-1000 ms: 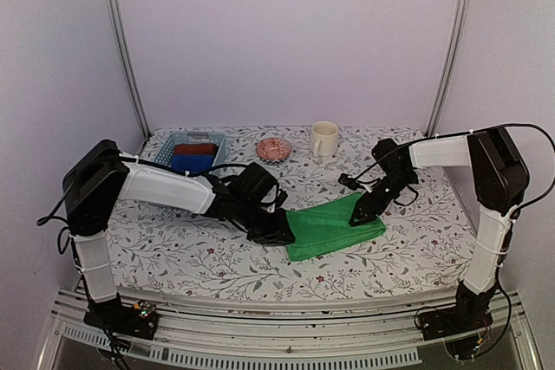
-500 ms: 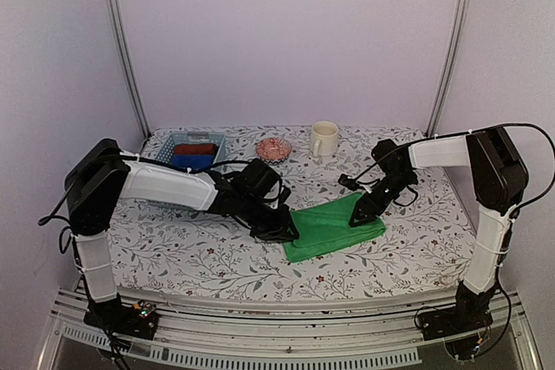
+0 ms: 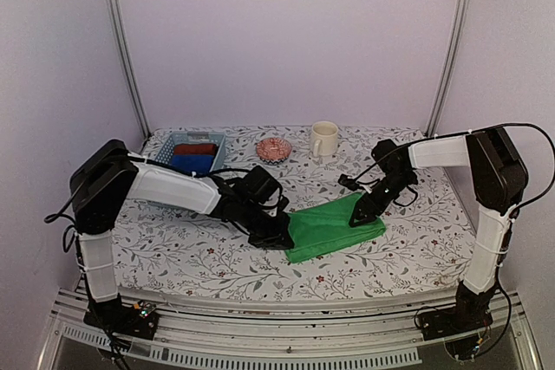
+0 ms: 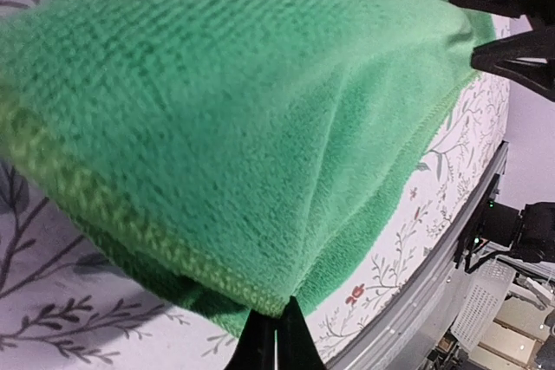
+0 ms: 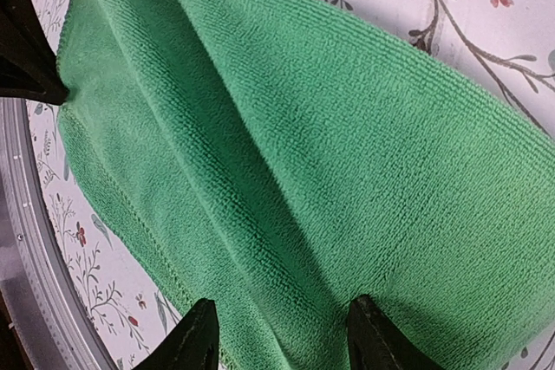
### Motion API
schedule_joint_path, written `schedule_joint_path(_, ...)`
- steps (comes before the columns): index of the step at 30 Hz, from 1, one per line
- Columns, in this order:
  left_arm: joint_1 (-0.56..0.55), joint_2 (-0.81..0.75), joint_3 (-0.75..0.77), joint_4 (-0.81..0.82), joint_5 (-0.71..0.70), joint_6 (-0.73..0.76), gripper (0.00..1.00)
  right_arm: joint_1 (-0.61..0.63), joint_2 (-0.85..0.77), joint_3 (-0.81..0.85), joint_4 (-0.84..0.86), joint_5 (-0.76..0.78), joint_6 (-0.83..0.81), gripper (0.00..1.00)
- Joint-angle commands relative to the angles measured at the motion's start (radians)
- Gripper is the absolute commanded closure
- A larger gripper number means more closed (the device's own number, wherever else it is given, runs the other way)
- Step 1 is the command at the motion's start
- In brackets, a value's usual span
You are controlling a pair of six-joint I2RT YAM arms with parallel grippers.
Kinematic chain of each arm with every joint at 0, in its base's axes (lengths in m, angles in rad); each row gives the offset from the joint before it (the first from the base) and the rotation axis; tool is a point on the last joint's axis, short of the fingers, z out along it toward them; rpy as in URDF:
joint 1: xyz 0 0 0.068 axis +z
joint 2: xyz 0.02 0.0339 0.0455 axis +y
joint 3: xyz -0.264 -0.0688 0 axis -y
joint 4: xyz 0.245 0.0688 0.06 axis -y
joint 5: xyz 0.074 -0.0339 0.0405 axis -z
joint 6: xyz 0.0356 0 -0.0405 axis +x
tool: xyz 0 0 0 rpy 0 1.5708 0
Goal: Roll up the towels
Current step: Smooth out the towel at the center of the board.
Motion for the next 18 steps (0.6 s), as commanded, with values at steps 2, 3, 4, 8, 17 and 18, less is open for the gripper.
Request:
schedule_joint_path(2, -0.011, -0.093, -0.035, 0.008, 0.06, -0.036, 1.0, 0.0, 0.014, -0.014, 0.004, 0.0, -0.01, 0.47)
schedule_joint_path(3, -0.011, -0.101, -0.043, 0.017, 0.069, -0.044, 1.0, -0.001, 0.013, -0.014, 0.006, 0.001, -0.009, 0.47)
schedule_joint_path(4, -0.012, -0.11, -0.053, 0.026, 0.077, -0.049, 1.0, -0.001, 0.014, -0.014, 0.006, 0.001, -0.008, 0.47)
schedule_joint_path(8, -0.011, -0.128, -0.084, 0.045, 0.109, -0.065, 1.0, -0.001, 0.012, -0.013, 0.006, 0.004, -0.006, 0.46)
schedule_joint_path(17, -0.024, -0.085, -0.115, 0.069, 0.193, -0.072, 1.0, -0.003, -0.012, -0.005, -0.013, 0.005, -0.012, 0.46)
schedule_joint_path(18, -0.024, -0.078, -0.114, 0.062, 0.197, -0.066, 1.0, -0.004, -0.022, 0.0, -0.025, 0.001, -0.012, 0.46)
